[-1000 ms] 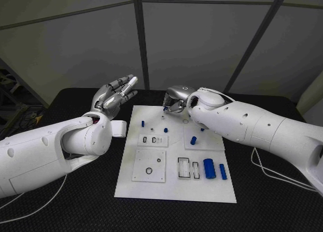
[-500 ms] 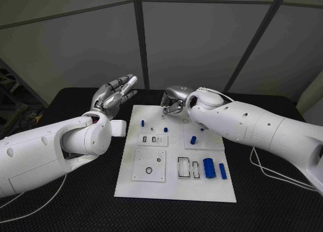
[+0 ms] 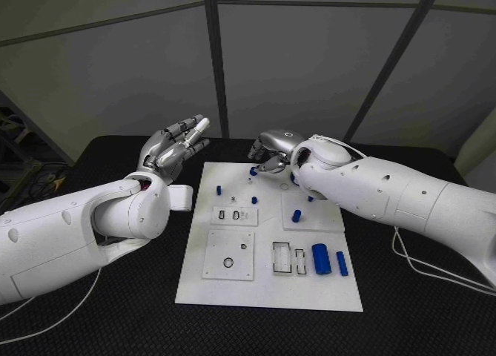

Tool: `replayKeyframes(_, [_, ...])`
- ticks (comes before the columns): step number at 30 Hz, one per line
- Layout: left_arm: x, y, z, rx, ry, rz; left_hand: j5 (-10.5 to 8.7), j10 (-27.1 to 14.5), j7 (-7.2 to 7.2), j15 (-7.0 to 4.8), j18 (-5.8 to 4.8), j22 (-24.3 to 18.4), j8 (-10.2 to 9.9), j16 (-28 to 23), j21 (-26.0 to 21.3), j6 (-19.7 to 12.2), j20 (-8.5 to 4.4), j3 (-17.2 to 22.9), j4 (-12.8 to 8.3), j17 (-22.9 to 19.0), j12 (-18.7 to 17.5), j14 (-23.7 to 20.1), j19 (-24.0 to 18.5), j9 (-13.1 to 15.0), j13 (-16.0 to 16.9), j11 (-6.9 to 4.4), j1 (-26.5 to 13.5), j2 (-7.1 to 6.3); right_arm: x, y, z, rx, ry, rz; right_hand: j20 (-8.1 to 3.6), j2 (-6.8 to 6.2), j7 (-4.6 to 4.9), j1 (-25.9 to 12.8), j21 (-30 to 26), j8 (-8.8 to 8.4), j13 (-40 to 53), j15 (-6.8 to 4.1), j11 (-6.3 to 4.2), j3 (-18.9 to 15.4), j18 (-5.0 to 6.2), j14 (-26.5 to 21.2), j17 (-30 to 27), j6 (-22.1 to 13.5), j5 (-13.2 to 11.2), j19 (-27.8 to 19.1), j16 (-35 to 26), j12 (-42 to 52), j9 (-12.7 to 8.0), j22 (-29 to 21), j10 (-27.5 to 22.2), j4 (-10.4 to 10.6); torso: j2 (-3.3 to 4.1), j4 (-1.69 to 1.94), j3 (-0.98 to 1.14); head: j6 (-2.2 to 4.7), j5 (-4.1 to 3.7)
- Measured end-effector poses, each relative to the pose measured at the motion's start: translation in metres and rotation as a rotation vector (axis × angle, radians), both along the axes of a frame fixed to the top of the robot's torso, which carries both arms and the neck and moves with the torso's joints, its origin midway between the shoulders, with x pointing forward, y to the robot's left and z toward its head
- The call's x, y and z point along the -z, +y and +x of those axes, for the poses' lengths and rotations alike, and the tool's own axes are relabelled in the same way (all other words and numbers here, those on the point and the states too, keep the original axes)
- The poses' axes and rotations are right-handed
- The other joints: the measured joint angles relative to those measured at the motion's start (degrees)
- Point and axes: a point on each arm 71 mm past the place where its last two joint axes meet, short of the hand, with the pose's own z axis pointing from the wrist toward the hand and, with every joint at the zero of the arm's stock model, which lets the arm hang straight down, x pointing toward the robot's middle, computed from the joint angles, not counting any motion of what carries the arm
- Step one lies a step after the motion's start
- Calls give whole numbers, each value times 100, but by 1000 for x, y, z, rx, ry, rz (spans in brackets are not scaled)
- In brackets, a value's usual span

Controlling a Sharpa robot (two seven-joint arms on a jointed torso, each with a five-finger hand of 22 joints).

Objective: Assemble the parts on the task board

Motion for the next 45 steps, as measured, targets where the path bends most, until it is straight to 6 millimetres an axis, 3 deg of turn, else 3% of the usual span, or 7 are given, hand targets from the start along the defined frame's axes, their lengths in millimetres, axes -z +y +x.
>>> replayKeyframes(4, [0, 2, 0, -3, 0, 1, 0, 0, 0, -13, 0, 9, 0, 9, 0, 0, 13, -14, -48, 7, 7, 66, 13, 0, 0, 0, 0, 0, -5, -25, -7, 15, -19, 43, -32, -9, 198, -22, 46, 103, 53, -12, -43, -5, 0, 12, 150, 269, 1, 61, 85, 112, 46, 174, 392, 29, -9, -16, 3, 36, -13])
replayKeyframes(11, [0, 7, 0, -9, 2, 4, 0, 52, 8, 15, -6, 21, 0, 44, 33, 34, 10, -23, -120, 26, 46, 239, 52, 6, 11, 52, -7, 56, -12, -79, -20, 89, 16, 114, -280, -268, -15, -483, 565, 131, 497, -279, -391, -204, -94, 173, 741, 539, 1, 524, 480, 682, 155, 459, 1684, 381, -47, -81, 29, 79, 8])
replayKeyframes(15, [0, 9, 0, -11, 4, 5, 0, 72, -1, 15, -6, 20, 0, 44, 33, 42, 9, -39, -135, 26, 67, 239, 53, 6, 10, 72, -6, 56, -12, -102, -24, 147, 60, 138, -411, -415, -118, -625, 685, 74, 1092, -393, -510, -402, -94, 164, 759, 477, 23, 516, 532, 1190, 258, 459, 1936, 645, -72, -126, 52, 88, 30])
replayKeyframes(18, [0, 9, 0, -12, 4, 5, 0, 72, -1, 15, -6, 20, 0, 44, 33, 42, 9, -39, -135, 26, 67, 239, 52, 6, 10, 72, -6, 55, -10, -115, -23, 190, 97, 145, -410, -518, -161, -514, 772, 47, 1893, -411, -544, -511, -184, 172, 1383, 428, 34, 515, 926, 1892, 357, 459, 1909, 879, -93, -157, 70, 93, 31])
replayKeyframes(23, [1, 9, 2, -12, 5, 5, 0, 72, -1, 15, -6, 20, 0, 44, 33, 42, 9, -39, -135, 26, 67, 239, 52, 5, 10, 72, -6, 55, -6, -124, -20, 237, 148, 141, -410, -642, -101, -306, 892, 14, 4977, -423, -481, -712, -183, 173, 2597, 164, 41, 515, 1620, 4872, 563, 459, 1802, 1382, -113, -192, 96, 91, 15])
replayKeyframes(32, [2, 8, 3, -8, 8, 4, 0, 72, -1, 15, -6, 20, 0, 44, 33, 42, 9, -38, -135, 25, 67, 239, 52, 5, 9, 72, -8, 53, 1, -118, -12, 280, 190, 114, -333, -766, 4, -55, 915, 14, 6956, -295, -392, -847, -273, 174, 2996, -197, 41, 523, 2025, 6921, 706, 458, 2169, 1841, -112, -191, 107, 69, -15])
replayKeyframes(45, [3, 6, 4, -1, 10, 2, 0, 72, -1, 15, -6, 24, 0, 43, 54, 41, 9, -38, -135, 25, 67, 239, 52, 4, 8, 71, -8, 53, 13, -101, -8, 294, 212, 52, -317, -766, 36, 105, 915, 14, 7107, -296, -359, -867, -271, 173, 2995, -232, 41, 524, 2134, 7631, 774, 457, 2358, 1978, -109, -183, 94, 31, -22])
